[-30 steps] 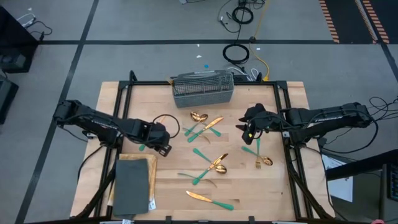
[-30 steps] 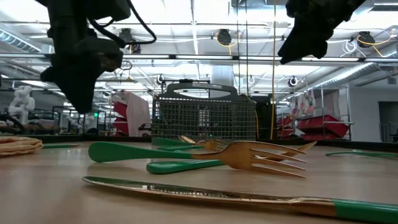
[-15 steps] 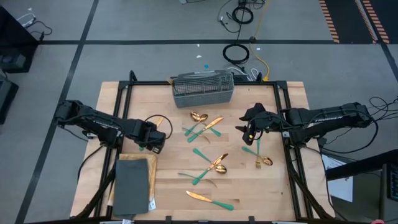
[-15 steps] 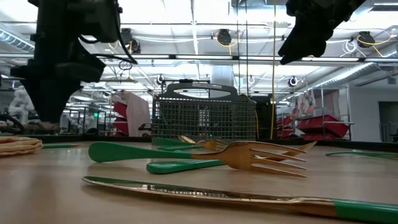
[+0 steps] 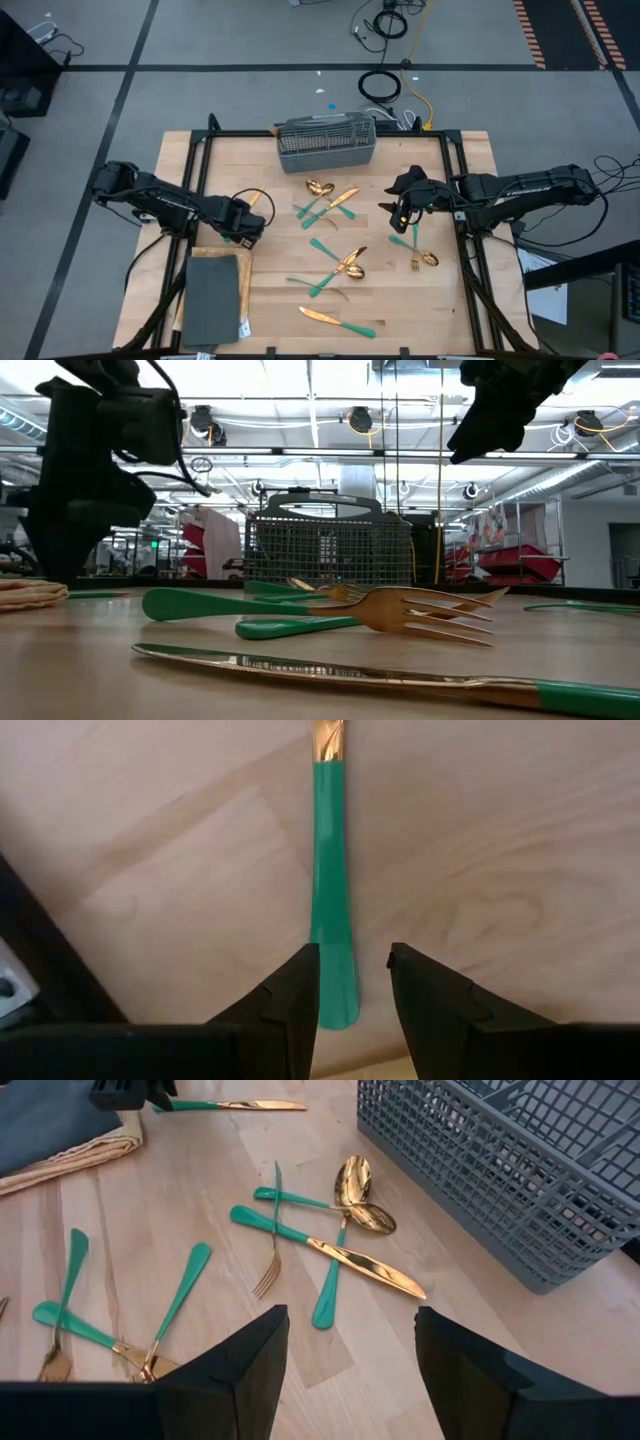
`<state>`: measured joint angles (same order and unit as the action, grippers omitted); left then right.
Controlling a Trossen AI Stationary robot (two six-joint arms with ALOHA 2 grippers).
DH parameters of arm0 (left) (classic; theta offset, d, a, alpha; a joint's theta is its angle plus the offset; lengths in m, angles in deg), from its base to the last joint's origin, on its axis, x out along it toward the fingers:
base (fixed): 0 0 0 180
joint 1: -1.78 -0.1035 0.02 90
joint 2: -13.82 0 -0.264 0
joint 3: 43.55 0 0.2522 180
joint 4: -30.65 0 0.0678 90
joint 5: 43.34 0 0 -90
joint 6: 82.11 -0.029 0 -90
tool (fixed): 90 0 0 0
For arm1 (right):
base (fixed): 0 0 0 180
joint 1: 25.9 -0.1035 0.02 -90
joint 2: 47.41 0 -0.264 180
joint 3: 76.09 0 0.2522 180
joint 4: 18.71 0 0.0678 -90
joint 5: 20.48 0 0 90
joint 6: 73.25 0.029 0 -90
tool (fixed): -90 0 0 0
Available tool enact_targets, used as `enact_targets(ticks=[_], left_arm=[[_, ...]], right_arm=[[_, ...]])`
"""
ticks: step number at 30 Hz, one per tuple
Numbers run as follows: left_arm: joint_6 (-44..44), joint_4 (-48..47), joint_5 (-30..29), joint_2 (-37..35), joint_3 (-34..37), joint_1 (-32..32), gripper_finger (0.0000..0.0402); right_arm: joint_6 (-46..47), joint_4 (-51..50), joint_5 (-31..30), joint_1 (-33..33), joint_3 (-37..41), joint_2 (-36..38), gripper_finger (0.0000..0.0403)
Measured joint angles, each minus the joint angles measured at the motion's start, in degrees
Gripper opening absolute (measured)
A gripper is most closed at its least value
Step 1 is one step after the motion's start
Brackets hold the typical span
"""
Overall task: Sort silverware
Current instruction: Put the green knife into the silverware basket
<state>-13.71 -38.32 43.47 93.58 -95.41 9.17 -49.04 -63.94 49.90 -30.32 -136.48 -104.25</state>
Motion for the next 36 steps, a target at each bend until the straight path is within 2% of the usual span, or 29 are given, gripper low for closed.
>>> enact_targets(ticks=[17,20,24,36], left_arm=[[-6.99,7.32,3.06,3.39,5.23,-1.83,0.0130],[-8.65,7.57,3.66,3.45,5.25,-2.42,0.0112],[-8.72,7.57,4.20,3.48,5.23,-2.59,0.0059],[-8.94,5.66,4.62,3.45,3.09,-2.48,0.0058]], right_arm=[[0.17,3.22,0.11,0.00,0.02,0.04,0.0208],[0.17,4.17,0.14,0.00,0.02,0.04,0.0208],[0.58,4.32,0.21,0.00,0.02,0.04,0.0208],[2.08,4.33,0.28,-0.02,0.02,0.04,0.0208]])
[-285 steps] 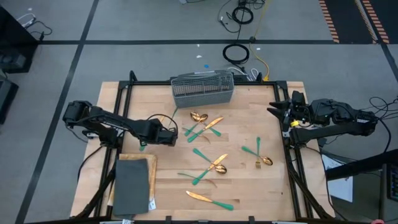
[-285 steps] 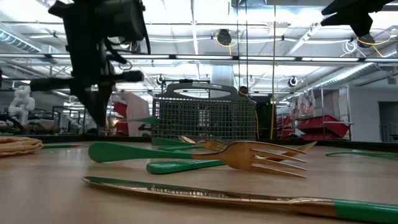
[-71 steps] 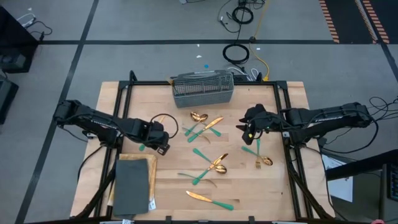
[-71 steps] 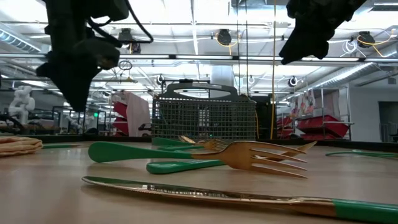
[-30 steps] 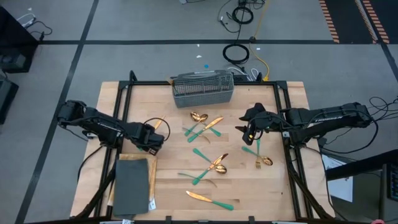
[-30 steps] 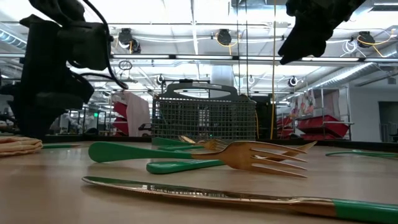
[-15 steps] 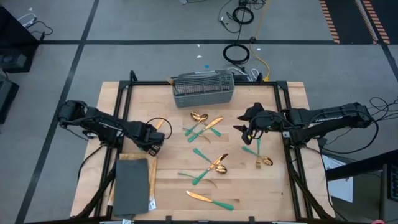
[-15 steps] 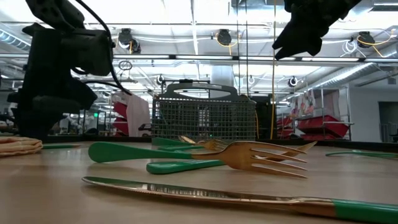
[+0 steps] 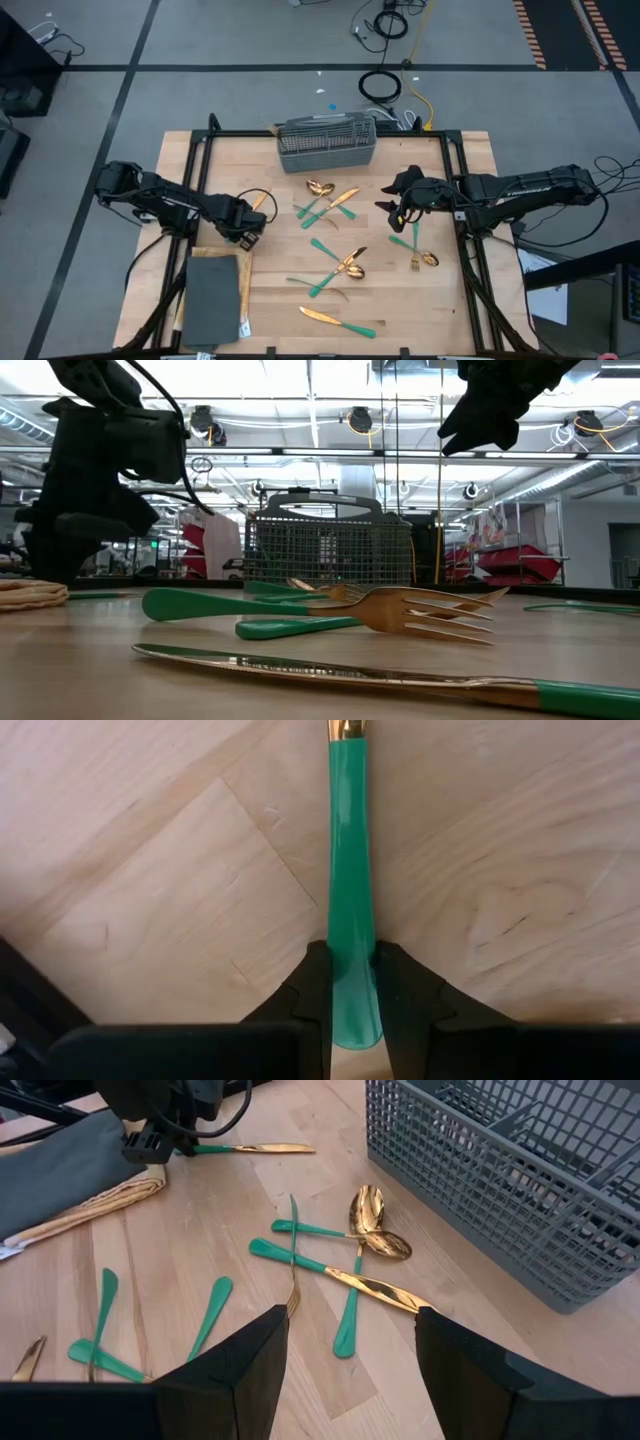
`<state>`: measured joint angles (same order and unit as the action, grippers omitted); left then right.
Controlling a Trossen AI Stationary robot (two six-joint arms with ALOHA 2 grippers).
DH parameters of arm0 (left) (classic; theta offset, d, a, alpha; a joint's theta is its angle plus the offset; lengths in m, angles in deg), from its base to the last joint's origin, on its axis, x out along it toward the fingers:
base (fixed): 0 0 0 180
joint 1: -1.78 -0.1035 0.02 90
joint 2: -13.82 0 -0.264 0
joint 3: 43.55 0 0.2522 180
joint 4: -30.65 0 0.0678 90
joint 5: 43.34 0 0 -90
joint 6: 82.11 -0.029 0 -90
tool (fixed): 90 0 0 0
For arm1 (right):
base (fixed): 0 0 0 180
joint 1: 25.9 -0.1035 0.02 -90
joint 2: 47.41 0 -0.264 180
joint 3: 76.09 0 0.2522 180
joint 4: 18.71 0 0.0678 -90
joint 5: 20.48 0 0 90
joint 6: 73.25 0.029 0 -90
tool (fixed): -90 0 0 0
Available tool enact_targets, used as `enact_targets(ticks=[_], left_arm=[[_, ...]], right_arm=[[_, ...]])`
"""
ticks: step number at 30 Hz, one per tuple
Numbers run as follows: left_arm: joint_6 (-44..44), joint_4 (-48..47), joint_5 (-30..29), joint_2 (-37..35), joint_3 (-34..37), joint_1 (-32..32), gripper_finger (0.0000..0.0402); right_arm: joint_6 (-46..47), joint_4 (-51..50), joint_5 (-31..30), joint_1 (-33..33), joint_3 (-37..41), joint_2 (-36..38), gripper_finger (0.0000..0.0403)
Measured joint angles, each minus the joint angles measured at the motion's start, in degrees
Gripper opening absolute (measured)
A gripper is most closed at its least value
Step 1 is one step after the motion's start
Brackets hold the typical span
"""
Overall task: Sort silverware
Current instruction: Put the green knife into the silverware basket
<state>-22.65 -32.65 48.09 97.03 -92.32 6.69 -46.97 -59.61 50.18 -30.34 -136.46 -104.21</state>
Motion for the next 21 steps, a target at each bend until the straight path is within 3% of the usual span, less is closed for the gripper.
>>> enact_targets(ticks=[4,7,21], left_arm=[[-0.07,0.50,-0.53,-0.63,-1.60,0.09,0.0048],[-1.27,3.46,-0.37,-0.72,-1.94,0.11,0.0003],[-5.72,8.72,-2.07,-0.79,-2.12,0.22,0.0001]], right_arm=[[-0.04,0.00,-0.02,0.00,0.00,0.00,0.0208],[-0.15,0.25,-0.02,0.00,0.00,-0.01,0.0208],[-2.78,3.47,-0.34,0.06,0.00,-2.91,0.0208]])
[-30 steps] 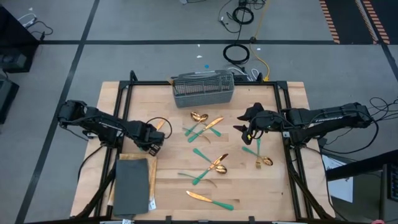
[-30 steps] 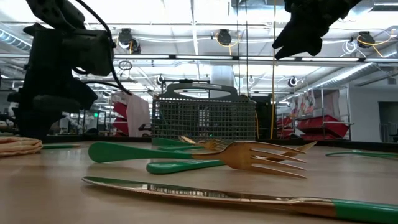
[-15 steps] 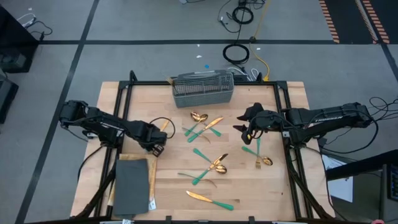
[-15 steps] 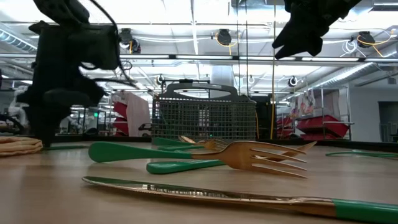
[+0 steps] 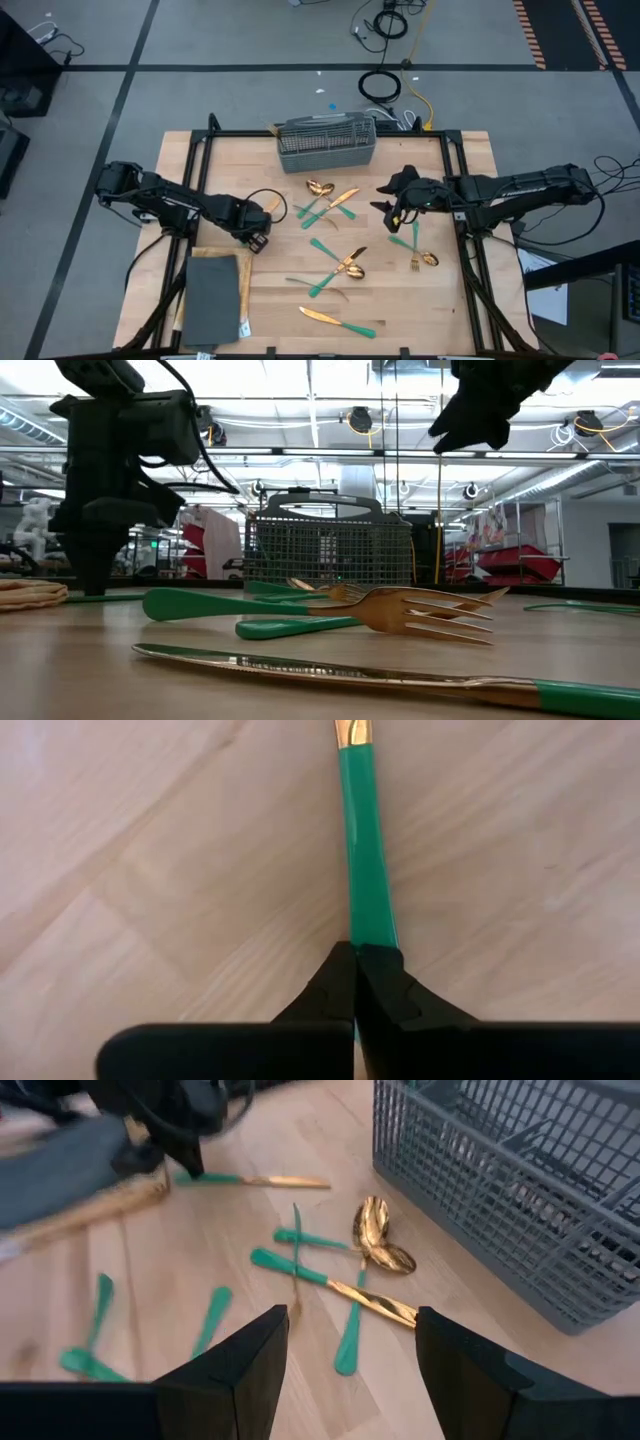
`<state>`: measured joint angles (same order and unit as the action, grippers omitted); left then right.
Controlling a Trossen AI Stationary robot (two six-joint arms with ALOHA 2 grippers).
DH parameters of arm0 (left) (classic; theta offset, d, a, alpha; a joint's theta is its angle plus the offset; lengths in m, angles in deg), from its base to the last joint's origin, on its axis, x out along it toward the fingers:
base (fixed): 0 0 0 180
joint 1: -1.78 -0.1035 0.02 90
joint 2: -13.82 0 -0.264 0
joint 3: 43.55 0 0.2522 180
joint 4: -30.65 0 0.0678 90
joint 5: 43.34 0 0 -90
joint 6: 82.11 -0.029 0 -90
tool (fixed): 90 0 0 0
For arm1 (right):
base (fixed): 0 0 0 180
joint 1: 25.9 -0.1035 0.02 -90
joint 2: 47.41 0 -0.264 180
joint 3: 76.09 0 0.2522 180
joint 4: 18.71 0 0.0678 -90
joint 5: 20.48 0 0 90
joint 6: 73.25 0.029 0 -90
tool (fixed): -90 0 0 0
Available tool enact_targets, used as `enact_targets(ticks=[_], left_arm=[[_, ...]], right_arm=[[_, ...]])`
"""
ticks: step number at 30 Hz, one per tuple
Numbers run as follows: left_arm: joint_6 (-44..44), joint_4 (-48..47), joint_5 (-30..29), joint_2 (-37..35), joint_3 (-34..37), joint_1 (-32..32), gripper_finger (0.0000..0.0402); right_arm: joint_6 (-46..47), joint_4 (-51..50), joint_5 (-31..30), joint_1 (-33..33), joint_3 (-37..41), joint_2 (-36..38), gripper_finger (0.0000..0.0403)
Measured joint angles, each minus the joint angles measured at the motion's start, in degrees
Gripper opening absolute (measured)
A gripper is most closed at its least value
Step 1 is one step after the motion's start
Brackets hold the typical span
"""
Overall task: Sort silverware
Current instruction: Put the green knife into the silverware basket
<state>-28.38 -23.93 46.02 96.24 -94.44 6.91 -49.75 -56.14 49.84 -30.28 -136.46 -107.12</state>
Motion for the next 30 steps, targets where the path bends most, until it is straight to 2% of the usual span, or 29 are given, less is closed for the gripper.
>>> enact_targets(ticks=[5,12,18,24,30], left_arm=[[-0.27,1.22,-0.29,-0.01,-0.04,0.00,0.0001],[-2.04,5.28,-1.34,0.01,-0.44,-0.01,0.0001],[-6.68,5.84,-1.34,0.01,-0.46,0.00,0.0001],[-10.42,5.81,-1.63,1.27,-0.61,0.04,0.0001],[-8.45,5.80,-3.22,2.17,-0.68,0.11,0.0000]], right_arm=[[-2.21,3.81,0.24,1.60,0.00,-5.07,0.0208],[-4.05,18.31,0.59,7.04,0.00,-14.07,0.0208],[-4.74,27.30,10.30,11.93,-0.90,-24.51,0.0208],[-9.85,25.04,16.70,13.01,-11.00,-35.72,0.0208],[-19.57,14.60,17.09,12.98,-27.41,-47.38,0.0208]])
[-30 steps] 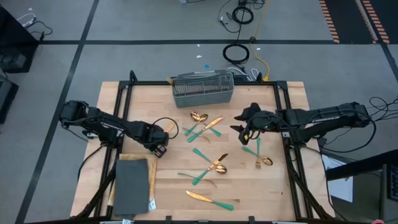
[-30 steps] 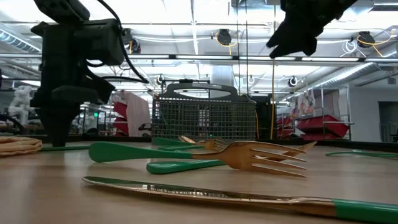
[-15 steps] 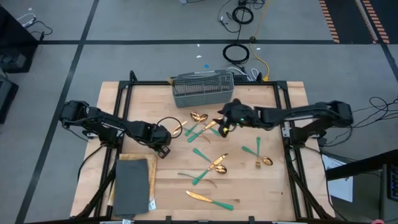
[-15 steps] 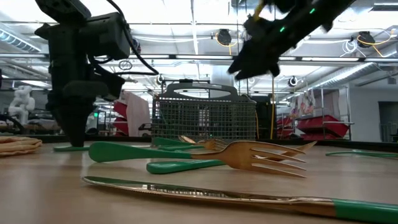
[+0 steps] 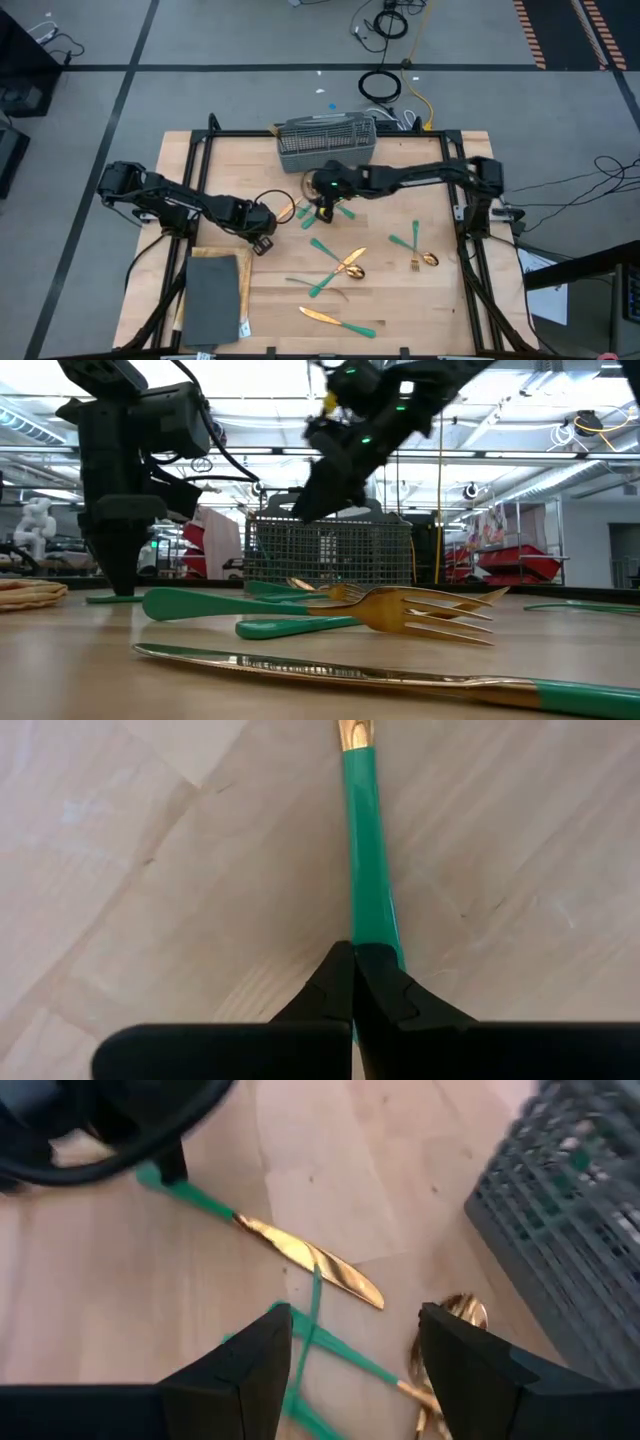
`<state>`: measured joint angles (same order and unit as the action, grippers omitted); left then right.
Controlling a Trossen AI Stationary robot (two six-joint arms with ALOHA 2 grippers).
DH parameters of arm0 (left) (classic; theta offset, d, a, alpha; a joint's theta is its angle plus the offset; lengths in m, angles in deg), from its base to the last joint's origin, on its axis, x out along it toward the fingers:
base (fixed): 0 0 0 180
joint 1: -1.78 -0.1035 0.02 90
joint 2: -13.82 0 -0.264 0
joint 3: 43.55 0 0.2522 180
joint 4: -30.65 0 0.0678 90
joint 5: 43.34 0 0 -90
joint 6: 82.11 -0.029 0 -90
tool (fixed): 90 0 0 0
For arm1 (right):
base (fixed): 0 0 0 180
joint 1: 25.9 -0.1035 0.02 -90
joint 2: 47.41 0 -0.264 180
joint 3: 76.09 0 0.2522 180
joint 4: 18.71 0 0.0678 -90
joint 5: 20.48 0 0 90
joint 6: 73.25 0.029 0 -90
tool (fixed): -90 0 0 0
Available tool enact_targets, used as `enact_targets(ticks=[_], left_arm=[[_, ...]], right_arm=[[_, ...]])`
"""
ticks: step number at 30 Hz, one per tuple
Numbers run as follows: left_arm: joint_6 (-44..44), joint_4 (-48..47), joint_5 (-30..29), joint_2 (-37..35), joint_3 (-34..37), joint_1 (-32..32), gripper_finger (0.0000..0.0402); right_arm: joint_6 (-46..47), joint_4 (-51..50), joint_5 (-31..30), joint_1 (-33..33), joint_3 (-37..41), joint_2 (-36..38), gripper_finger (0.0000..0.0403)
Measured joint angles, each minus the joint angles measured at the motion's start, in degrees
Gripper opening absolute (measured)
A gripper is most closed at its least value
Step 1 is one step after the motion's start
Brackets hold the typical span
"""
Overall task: Sort silverware
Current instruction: Put the green knife into the silverware basket
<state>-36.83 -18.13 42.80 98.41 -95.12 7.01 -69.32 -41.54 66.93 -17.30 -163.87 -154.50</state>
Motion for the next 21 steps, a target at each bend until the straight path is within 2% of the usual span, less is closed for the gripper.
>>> enact_targets(ticks=[6,10,19,21], left_arm=[[4.00,-0.11,-3.85,-0.60,-0.27,0.10,0.0000],[5.28,0.08,-6.96,-1.95,-1.18,0.80,0.0000],[3.97,-2.06,-6.19,-1.99,-1.14,0.79,0.0000],[6.31,-2.07,-6.23,-2.19,-1.18,0.83,0.0000]], right_arm=[[-6.88,-10.24,-0.02,-0.04,-11.22,-7.89,0.0208],[-7.83,-8.91,-0.04,-0.05,-11.97,-10.19,0.0208],[-10.18,-7.95,-0.41,1.17,-11.96,-11.63,0.0208],[-9.04,-8.05,-0.40,1.61,-11.96,-11.63,0.0208]])
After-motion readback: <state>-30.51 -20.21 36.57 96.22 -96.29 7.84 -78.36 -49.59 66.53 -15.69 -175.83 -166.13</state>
